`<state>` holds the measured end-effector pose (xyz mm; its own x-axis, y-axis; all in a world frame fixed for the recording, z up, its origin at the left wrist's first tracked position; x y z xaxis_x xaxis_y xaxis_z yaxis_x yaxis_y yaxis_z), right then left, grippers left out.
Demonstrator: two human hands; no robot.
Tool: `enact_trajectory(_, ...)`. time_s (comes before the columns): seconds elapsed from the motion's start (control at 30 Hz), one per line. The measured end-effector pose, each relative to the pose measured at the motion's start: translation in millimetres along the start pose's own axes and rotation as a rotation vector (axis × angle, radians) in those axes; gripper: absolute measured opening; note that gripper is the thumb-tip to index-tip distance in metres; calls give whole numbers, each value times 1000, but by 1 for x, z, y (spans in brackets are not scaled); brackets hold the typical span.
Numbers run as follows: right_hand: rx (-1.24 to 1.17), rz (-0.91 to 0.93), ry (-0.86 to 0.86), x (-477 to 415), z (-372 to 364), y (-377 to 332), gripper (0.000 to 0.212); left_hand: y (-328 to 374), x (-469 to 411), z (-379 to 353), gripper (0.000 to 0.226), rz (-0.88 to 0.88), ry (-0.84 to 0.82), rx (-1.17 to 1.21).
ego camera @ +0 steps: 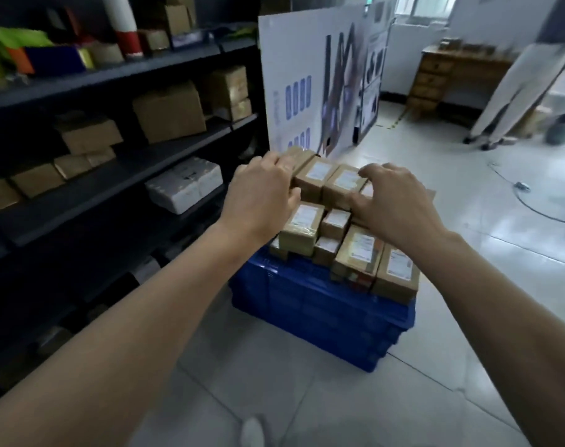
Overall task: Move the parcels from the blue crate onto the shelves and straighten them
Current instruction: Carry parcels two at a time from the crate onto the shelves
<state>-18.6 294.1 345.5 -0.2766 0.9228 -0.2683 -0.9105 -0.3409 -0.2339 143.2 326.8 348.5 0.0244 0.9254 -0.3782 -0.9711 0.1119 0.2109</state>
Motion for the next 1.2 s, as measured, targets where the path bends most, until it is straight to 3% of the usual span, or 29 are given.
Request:
enact_trajectory(0.23, 19, -133, -60, -88, -71, 62, 41, -64, -96, -121, 35, 143, -252, 266)
enact_trajectory(0.5, -225, -295, -237, -178, -180, 111, 37, -134, -162, -250, 46, 367, -545, 380)
enact_trajectory(0.73, -350, -427, -358, -218, -265, 158, 51, -158, -195, -340, 44, 495, -626, 456)
enact_trajectory(0.97, -457, -609, -439, -234, -362, 216, 62, -181, -207, -442, 73, 639, -673, 549)
enact_trajectory(1.07, -506, -657, -448, -236, -399, 234, 58, -193, -206, -476, 85, 728, -649, 594)
enact_trajectory(1.2, -652, -742, -449, -243, -439, 252, 54, -206, -207, -513, 78, 792, -649, 626)
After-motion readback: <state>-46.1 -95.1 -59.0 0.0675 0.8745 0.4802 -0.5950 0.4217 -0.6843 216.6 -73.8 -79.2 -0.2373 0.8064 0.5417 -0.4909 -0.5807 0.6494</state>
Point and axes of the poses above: each hand's wrist, its own x-axis away from the middle knuckle, its own z-axis out of the back of the hand, y = z × x, the point moved 5 cm from there along -x, towards the middle knuckle, and after that the axes turned 3 degrees about -y, right-handed, at the moved point
